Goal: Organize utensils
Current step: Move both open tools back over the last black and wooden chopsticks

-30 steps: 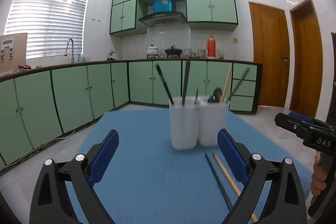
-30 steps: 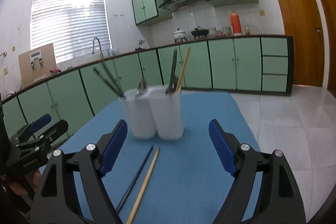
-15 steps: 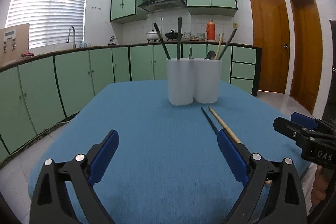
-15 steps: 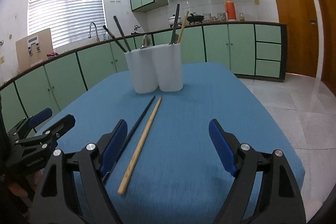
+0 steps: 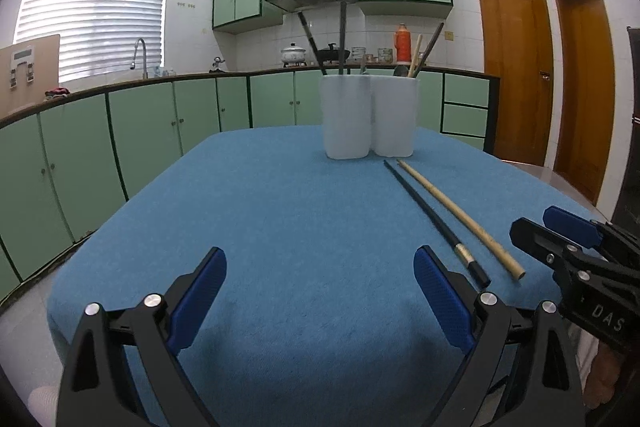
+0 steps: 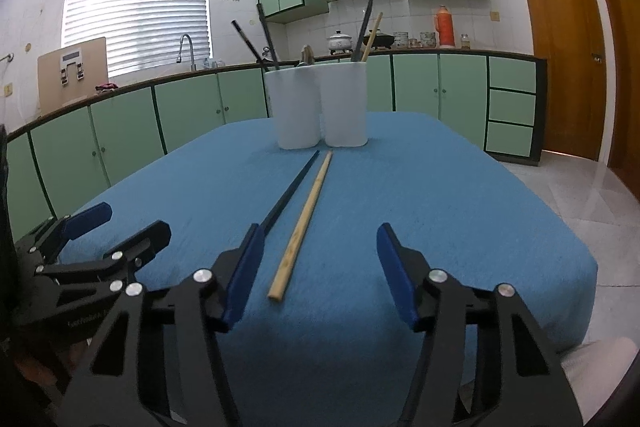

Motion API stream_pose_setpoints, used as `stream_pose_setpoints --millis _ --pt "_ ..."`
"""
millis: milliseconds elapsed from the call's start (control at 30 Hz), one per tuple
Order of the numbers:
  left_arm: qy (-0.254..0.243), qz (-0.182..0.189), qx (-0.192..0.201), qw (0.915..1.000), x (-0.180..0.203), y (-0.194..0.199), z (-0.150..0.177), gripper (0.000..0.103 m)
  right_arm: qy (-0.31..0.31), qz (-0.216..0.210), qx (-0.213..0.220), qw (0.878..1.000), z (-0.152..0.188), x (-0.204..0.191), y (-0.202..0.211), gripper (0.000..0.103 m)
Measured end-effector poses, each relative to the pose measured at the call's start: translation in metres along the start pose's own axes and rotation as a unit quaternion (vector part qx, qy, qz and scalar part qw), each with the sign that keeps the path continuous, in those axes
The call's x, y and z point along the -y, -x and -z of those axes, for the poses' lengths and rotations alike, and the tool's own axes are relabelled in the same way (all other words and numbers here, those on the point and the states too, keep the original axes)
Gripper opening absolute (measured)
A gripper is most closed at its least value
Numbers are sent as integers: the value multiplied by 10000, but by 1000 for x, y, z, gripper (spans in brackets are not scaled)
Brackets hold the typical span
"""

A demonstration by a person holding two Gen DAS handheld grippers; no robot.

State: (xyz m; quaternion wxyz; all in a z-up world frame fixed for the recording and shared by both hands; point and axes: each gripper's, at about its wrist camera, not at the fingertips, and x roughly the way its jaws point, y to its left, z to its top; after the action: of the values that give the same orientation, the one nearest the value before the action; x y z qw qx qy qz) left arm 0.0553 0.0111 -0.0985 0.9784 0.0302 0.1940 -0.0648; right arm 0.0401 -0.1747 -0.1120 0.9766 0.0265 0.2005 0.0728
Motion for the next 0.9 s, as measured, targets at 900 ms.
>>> stream_pose_setpoints --millis 900 --pt "148 -45 -70 9999 -14 4 11 92 360 280 169 9988 17 -19 -15 17"
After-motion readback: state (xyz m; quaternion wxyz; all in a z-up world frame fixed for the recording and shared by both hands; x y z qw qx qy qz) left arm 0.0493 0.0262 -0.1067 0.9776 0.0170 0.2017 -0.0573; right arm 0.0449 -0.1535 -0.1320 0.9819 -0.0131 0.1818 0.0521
